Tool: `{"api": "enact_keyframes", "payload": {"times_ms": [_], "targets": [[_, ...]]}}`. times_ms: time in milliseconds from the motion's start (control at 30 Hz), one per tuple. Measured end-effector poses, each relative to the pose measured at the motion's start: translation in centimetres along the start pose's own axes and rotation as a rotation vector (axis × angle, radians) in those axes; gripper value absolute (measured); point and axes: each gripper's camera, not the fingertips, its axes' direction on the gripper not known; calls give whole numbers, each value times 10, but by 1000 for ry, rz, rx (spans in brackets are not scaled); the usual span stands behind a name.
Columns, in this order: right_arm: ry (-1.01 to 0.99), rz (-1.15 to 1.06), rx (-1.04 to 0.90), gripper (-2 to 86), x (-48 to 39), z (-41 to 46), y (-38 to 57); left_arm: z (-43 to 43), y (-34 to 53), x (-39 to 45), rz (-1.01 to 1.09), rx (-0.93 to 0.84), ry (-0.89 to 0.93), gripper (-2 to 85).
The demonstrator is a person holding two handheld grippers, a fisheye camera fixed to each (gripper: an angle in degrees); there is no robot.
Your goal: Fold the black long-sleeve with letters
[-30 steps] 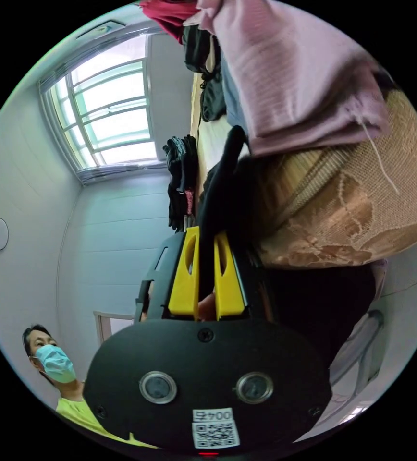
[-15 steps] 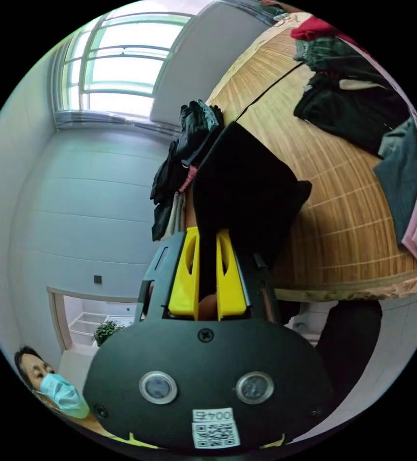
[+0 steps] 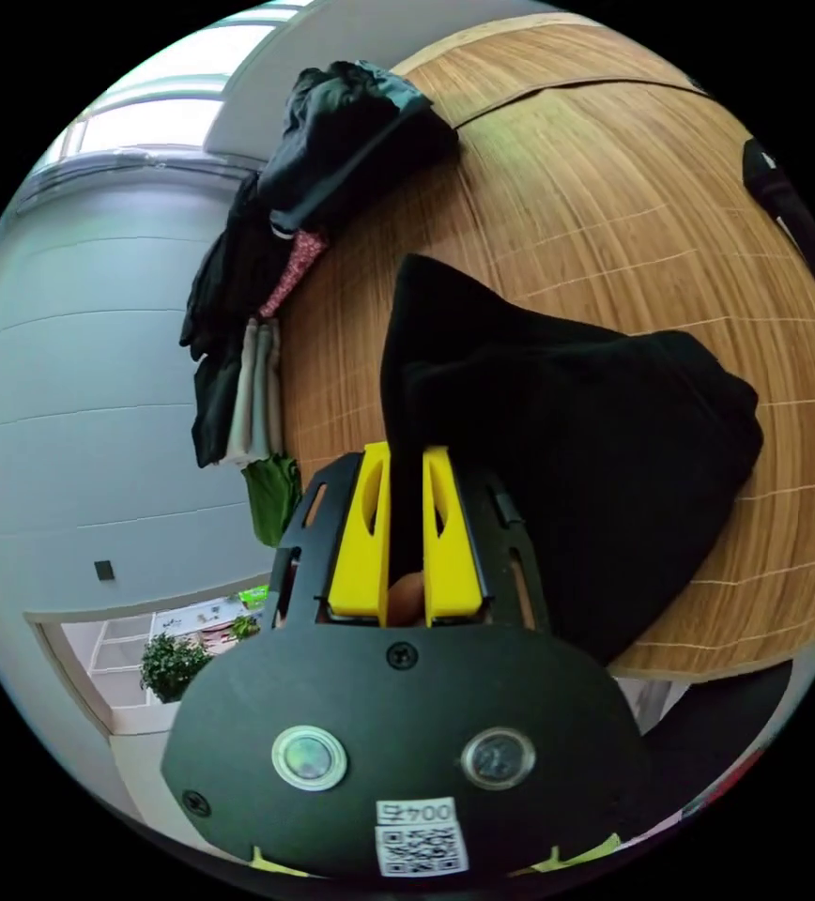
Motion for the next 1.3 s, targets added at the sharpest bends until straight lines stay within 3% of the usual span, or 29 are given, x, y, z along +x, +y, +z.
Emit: {"api": "enact_keyframes", "payload": {"times_ms": [233,400,533,633,800,933,1033,1167,1300], "targets": [[-225,-106,8,158,8,36,-15,-35,-24,-43,-149,83,249,60],[-432,-245,149,143,37,-39,26,-75,-19,-30,-155,160,318,80],[-323,-382,259,139,83,-100,107,-132,5,-18,-116,290,329,49],[-284,-367,209,137,141,-101,177,-141,20,25,20,313,284,17],[-273,-317,77,143,185,-43,248,-33,16,128,336,56,136,4],[-242,-340,-23,161,167,-3,262,73,6,204,624,-52,-214,2],[-162,-311,-92,142,153,26,265,122,-12,213,636,-100,-342,1],[-234,-263,-149,63,156,40,256,163,-13,196,598,-162,-558,1],[-216,-427,-153,56,151,-6,248,178,3,174,445,-151,-470,1]]}}
